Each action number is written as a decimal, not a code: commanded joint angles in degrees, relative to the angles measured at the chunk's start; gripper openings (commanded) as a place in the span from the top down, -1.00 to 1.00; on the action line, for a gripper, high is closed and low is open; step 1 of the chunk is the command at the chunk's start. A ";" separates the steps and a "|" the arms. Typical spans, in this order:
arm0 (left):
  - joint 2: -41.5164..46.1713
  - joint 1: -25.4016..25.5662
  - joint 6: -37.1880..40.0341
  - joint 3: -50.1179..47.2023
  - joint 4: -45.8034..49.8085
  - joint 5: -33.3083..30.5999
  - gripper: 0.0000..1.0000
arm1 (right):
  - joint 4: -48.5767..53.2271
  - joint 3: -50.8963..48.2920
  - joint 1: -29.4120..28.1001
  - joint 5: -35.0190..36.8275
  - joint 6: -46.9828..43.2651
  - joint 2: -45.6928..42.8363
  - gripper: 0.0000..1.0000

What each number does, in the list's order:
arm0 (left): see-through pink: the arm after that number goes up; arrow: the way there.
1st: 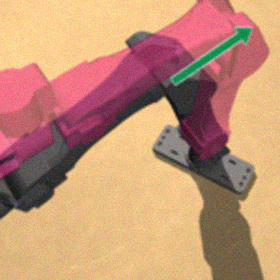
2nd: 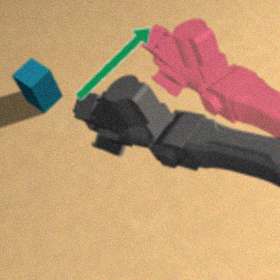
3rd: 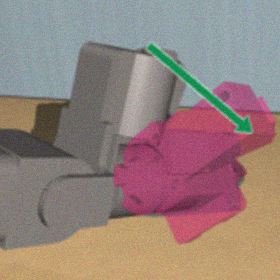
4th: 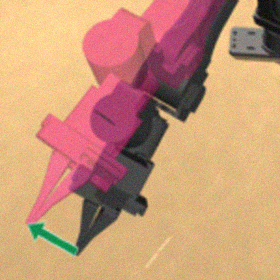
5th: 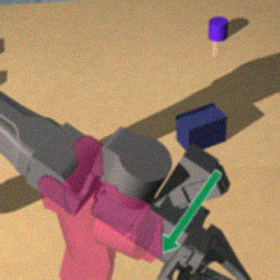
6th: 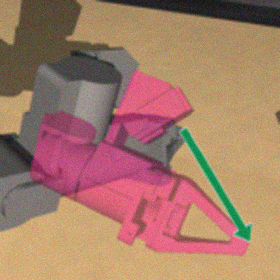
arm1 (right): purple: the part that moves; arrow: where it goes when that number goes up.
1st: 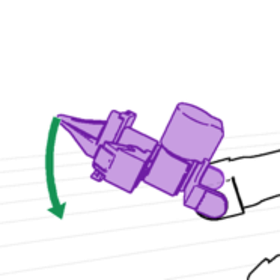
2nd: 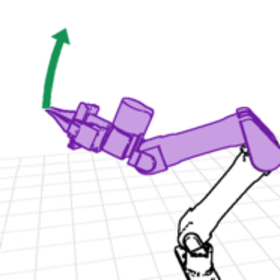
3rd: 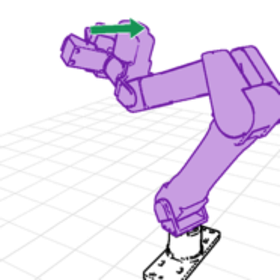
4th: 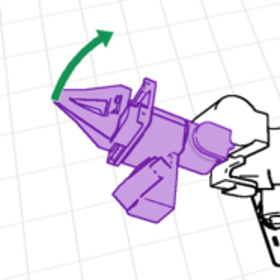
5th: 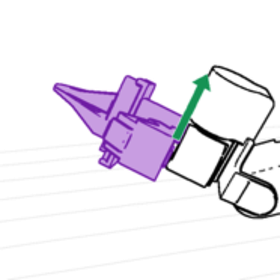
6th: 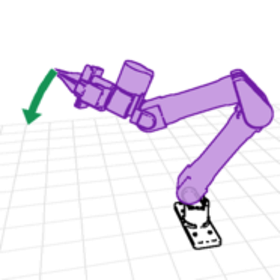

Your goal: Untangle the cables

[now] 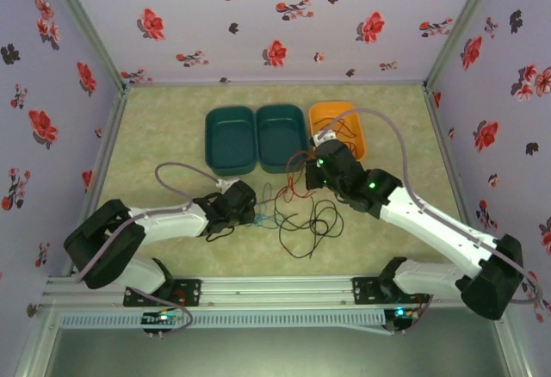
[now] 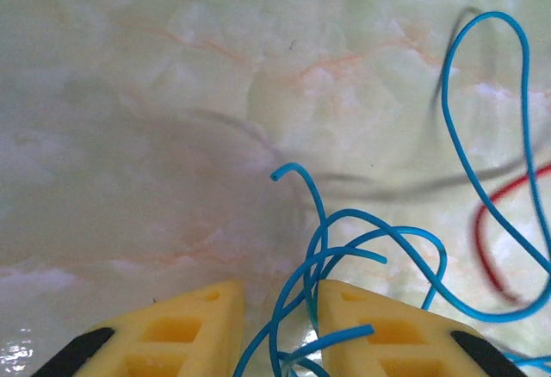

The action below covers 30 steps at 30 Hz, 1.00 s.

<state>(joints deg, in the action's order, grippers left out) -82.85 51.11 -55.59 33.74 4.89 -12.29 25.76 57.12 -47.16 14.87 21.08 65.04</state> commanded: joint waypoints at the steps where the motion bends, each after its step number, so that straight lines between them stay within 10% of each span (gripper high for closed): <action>1: 0.32 0.33 -0.40 -0.16 2.50 -2.55 0.40 | 0.02 3.05 -0.34 1.40 0.96 -1.57 1.00; 17: 21.64 0.13 13.45 0.70 5.13 -4.98 -0.51 | -7.08 0.07 -0.37 -6.53 0.19 -5.05 1.00; 30: 15.65 0.29 41.59 -6.65 -36.18 7.11 -0.49 | -11.08 -0.54 -0.33 -13.84 0.95 -8.08 1.00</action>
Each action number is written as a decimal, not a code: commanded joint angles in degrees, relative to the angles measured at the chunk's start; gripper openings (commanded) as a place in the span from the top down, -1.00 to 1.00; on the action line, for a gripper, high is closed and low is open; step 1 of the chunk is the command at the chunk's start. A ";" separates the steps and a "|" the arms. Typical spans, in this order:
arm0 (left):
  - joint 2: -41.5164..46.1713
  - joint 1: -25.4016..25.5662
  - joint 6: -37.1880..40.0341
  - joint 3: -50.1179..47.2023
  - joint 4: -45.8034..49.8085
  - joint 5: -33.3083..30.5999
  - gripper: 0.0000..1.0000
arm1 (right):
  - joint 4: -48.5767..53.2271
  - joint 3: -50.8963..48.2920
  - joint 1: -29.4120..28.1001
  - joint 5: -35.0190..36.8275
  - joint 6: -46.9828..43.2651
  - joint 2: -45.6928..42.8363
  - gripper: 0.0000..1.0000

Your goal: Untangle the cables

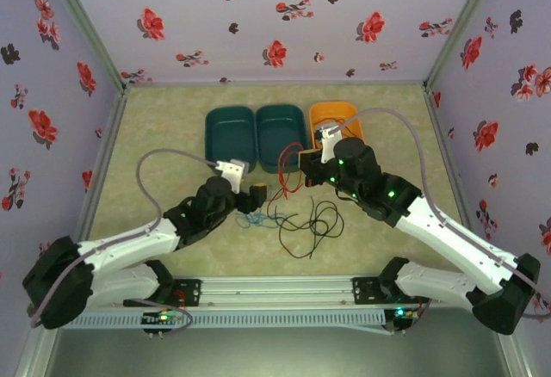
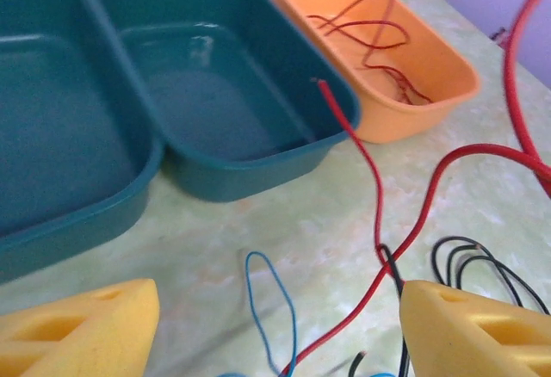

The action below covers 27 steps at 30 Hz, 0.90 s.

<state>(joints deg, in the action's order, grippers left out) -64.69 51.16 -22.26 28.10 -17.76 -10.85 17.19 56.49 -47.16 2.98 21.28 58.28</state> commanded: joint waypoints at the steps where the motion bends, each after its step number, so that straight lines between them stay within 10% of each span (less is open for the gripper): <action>1: -4.12 0.27 8.98 -1.36 -16.91 7.13 -0.48 | -2.72 0.05 -0.33 -2.25 0.85 -1.46 1.00; 19: -24.10 1.24 6.31 3.78 -32.62 14.15 -0.31 | -4.68 -0.35 -0.39 -5.88 3.76 -1.91 1.00; 27: -24.13 1.27 3.19 6.53 -25.91 11.11 0.79 | 2.78 -0.54 -0.36 2.79 4.93 -4.80 1.00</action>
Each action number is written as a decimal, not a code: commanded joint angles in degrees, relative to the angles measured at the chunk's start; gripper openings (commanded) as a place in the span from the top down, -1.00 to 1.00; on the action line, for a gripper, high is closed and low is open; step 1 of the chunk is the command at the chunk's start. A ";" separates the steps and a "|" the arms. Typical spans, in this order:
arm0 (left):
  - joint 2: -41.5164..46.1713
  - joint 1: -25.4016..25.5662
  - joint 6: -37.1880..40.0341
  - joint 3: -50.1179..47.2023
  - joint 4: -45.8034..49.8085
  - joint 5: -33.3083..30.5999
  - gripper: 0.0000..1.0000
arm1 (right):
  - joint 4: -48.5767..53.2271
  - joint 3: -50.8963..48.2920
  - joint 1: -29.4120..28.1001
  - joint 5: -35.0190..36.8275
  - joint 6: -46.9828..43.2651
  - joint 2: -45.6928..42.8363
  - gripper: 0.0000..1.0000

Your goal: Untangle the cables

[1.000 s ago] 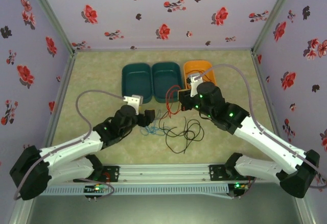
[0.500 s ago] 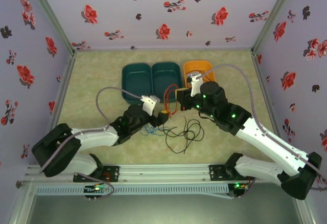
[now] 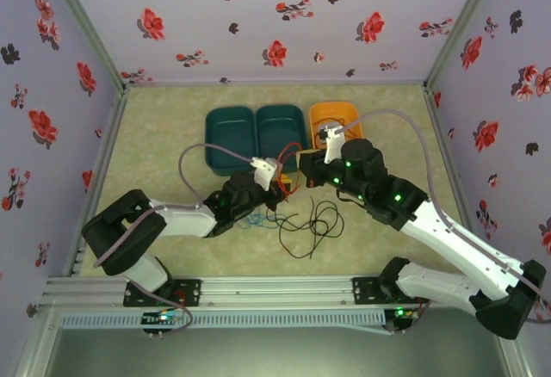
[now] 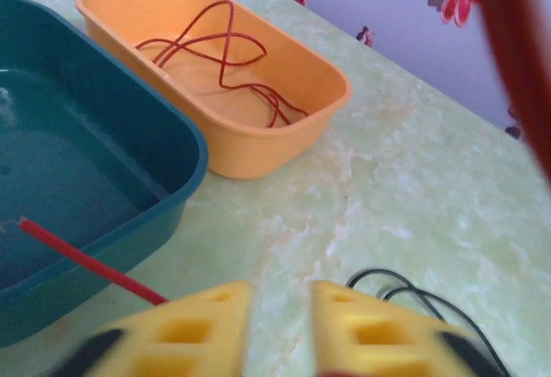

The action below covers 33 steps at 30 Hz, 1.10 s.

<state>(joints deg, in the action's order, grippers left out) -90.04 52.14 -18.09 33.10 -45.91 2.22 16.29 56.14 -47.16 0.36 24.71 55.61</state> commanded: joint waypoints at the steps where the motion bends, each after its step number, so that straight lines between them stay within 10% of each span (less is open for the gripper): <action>1: 2.05 0.27 -1.44 1.16 3.55 -2.73 0.90 | 5.78 -0.07 -0.35 8.91 2.03 -2.54 0.96; 7: 8.17 0.41 -4.29 -3.61 8.40 -6.58 1.00 | 16.38 -0.57 -0.04 27.94 6.71 -4.13 0.91; 15: 13.31 1.55 -4.19 -5.86 16.78 -12.39 1.00 | 20.69 -2.65 1.40 35.78 12.21 -4.11 0.79; 33: 19.61 2.13 -1.70 -5.85 22.20 -16.68 1.00 | 25.44 -11.84 13.77 30.47 20.73 -3.90 0.71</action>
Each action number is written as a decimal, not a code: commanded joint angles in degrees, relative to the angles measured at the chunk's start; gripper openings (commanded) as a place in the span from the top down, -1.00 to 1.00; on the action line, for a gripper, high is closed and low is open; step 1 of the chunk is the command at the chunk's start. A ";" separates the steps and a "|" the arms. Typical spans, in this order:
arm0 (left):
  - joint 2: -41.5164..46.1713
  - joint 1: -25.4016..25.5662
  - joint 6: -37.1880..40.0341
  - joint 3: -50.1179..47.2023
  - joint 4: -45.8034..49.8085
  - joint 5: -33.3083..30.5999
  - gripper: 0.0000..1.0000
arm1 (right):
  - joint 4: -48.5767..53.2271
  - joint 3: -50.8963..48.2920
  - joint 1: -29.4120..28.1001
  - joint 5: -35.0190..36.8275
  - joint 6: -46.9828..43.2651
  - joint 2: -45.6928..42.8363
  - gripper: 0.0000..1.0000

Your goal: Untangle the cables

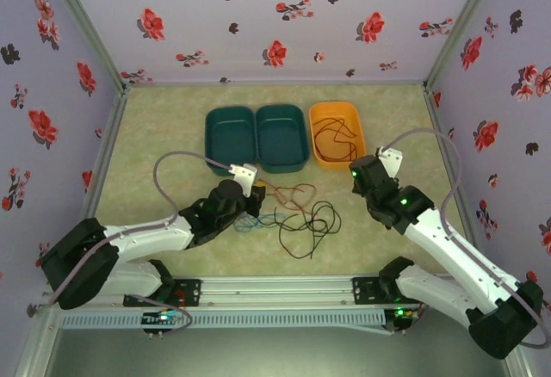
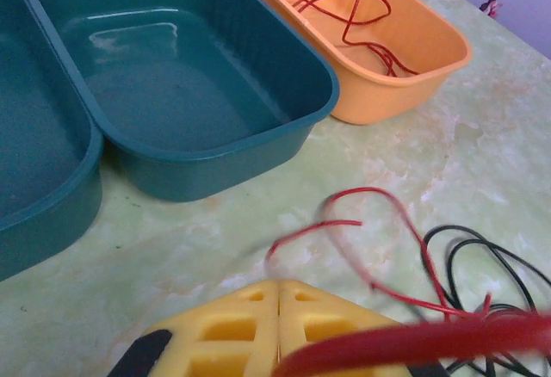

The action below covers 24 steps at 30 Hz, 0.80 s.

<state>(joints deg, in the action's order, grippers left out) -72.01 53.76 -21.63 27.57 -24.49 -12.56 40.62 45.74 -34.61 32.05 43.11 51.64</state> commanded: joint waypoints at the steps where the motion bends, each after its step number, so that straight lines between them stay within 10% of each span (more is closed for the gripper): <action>1: 1.66 0.54 2.12 -0.17 0.85 -1.85 1.00 | 0.47 -1.96 1.55 -2.52 2.26 0.27 0.71; 14: 1.77 1.35 3.08 2.13 1.82 -1.86 1.00 | -15.29 -3.26 0.01 -27.73 -3.24 10.29 0.37; 24: 7.23 1.35 3.69 2.32 1.29 -1.97 1.00 | -17.24 5.87 -7.77 -27.90 -8.89 28.63 0.36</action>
<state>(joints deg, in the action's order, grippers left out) -67.24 54.63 -19.29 28.29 -22.20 -13.10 24.82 48.60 -41.23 4.43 36.97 77.41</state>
